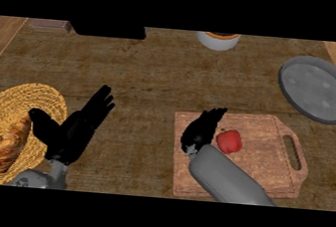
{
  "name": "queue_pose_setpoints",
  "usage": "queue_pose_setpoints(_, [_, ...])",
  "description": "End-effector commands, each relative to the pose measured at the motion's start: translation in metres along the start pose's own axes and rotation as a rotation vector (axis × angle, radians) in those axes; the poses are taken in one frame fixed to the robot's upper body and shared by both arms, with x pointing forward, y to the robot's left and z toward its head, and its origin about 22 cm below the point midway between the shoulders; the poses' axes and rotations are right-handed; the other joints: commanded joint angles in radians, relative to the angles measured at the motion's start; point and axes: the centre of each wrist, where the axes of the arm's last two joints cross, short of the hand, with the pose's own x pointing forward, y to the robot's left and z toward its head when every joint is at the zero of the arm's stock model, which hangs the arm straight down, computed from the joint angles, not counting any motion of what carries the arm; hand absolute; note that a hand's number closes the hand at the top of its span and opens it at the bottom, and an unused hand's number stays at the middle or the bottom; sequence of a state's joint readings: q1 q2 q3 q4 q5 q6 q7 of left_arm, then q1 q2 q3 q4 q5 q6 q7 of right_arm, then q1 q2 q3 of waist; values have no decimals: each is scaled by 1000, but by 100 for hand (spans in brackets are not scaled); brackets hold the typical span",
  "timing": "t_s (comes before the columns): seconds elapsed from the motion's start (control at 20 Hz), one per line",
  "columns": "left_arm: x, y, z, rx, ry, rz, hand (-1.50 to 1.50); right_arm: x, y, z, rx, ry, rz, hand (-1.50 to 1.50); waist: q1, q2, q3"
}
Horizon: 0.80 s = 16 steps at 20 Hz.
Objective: Pick the bell pepper from the cutting board and place it in the pan
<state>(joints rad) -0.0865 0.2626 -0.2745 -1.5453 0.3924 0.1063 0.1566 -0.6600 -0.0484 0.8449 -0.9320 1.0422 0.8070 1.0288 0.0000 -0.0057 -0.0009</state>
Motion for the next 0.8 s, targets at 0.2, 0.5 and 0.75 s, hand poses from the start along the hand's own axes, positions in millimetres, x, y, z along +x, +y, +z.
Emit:
queue_pose_setpoints(0.2, [-7, -15, 3, -27, 13, 9, 0, -8, 3, -6, 32, 155, 72, -150, 1, 4, 1])
queue_pose_setpoints(0.5, [-11, -8, 1, -21, 12, 4, 0, -34, 15, -20, 33, 203, 68, -150, -2, 3, 1])
queue_pose_setpoints(0.75, [6, -7, -2, -6, 22, -5, 0, -38, 27, -31, -53, 103, 111, 150, 6, 6, 1])
